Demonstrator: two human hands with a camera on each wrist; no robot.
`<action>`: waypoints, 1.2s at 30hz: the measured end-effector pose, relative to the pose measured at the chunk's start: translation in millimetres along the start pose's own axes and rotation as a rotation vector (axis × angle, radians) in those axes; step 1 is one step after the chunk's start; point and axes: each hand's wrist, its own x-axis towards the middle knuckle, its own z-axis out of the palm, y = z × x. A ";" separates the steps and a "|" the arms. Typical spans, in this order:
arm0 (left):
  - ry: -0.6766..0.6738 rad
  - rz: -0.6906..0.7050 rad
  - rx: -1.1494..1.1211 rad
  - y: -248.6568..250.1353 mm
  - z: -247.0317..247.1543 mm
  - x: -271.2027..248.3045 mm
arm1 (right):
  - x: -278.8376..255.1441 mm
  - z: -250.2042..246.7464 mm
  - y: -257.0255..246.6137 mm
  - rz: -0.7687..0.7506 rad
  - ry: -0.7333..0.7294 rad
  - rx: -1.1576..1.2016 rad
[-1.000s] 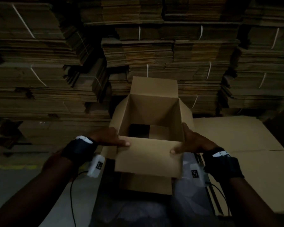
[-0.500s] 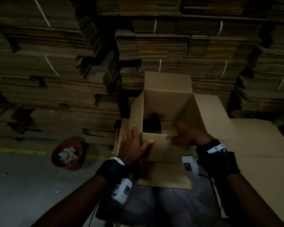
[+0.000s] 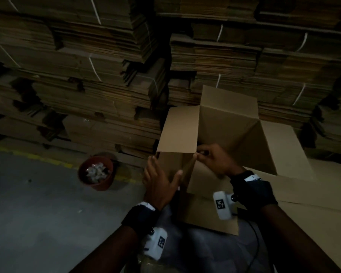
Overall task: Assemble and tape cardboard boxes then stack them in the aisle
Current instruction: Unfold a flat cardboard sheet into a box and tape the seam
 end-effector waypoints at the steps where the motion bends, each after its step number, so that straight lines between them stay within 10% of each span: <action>1: -0.059 0.015 -0.008 4.7 2.6 4.7 | -4.4 -8.6 -1.2 -0.015 0.000 0.019; 12: -0.351 0.400 -0.141 71.1 -1.4 77.4 | -87.0 -96.7 -2.8 -0.063 0.082 0.290; 24: -0.378 0.284 -0.115 89.1 -31.4 116.6 | -117.6 -94.5 84.3 0.134 0.325 0.568; 28: -0.364 0.277 -0.115 92.2 -34.0 119.7 | -101.2 -89.1 90.3 0.311 0.557 -0.027; 31: -0.342 0.241 -0.139 90.1 -34.7 124.3 | -93.5 -71.3 76.5 0.626 0.386 -0.525; 36: -0.315 0.225 -0.117 87.8 -45.9 134.4 | -92.4 -0.4 54.5 0.499 0.295 -0.671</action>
